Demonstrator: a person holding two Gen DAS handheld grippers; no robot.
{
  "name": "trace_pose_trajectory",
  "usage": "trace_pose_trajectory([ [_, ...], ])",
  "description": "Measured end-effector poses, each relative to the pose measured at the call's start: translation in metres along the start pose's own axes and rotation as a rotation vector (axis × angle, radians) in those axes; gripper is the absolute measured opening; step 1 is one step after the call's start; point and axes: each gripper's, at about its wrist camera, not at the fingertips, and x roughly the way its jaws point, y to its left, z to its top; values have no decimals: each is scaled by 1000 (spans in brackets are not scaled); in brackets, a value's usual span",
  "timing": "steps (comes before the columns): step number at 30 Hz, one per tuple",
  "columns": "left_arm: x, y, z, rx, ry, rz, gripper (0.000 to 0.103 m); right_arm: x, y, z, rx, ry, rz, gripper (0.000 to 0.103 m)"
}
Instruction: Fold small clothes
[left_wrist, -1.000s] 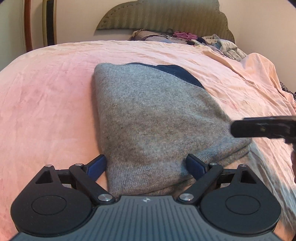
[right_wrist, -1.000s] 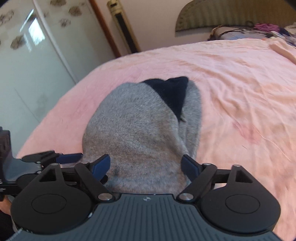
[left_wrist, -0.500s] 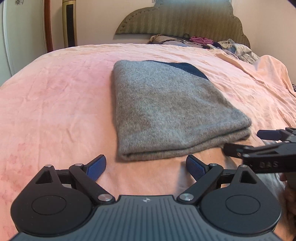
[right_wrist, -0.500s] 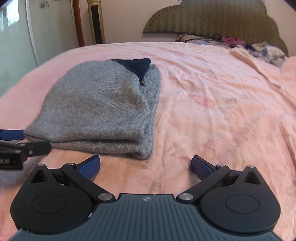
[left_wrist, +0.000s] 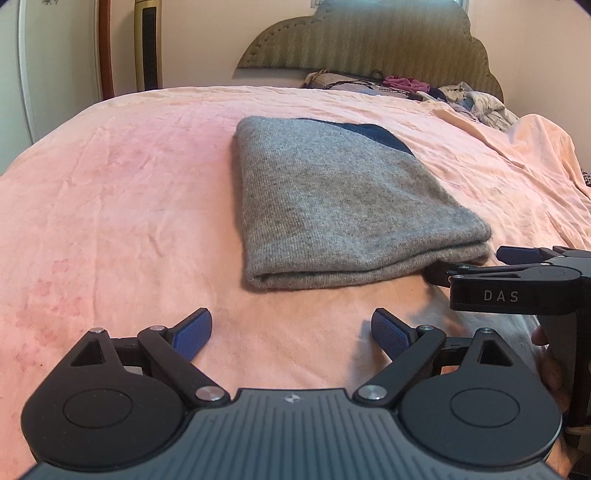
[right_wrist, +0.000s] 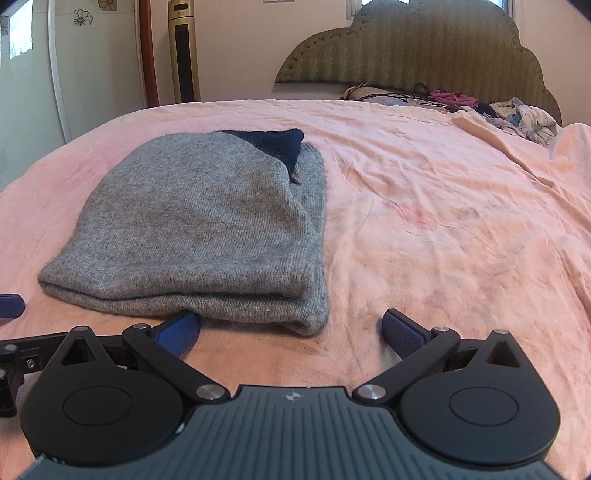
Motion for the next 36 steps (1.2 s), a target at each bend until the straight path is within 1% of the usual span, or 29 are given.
trace_pose_trajectory([
  [4, 5, 0, 3, -7, -6, 13, 94, 0, 0, 0, 0, 0, 0, 103],
  [7, 14, 1, 8, -9, -15, 38, 95, 0, 0, 0, 0, 0, 0, 103],
  [8, 18, 1, 8, -2, -20, 42, 100, 0, 0, -1, -1, 0, 0, 103],
  [9, 21, -1, 7, 11, -25, 47, 103, -2, 1, -1, -1, 1, -3, 103],
  [11, 24, -7, 6, 48, -24, 70, 103, -5, 3, -3, -4, 1, -8, 103],
  [12, 24, -7, 5, 52, -24, 71, 103, -7, 4, -5, -4, 2, -10, 103],
  [23, 23, -2, 6, 28, -32, 55, 103, -14, 8, -13, 4, 0, -20, 103],
  [27, 24, -5, 6, 37, -28, 72, 103, -15, 7, -12, 12, -1, -14, 103],
  [36, 26, -7, 7, 31, -28, 76, 103, -13, 7, -10, 10, 2, -21, 103],
])
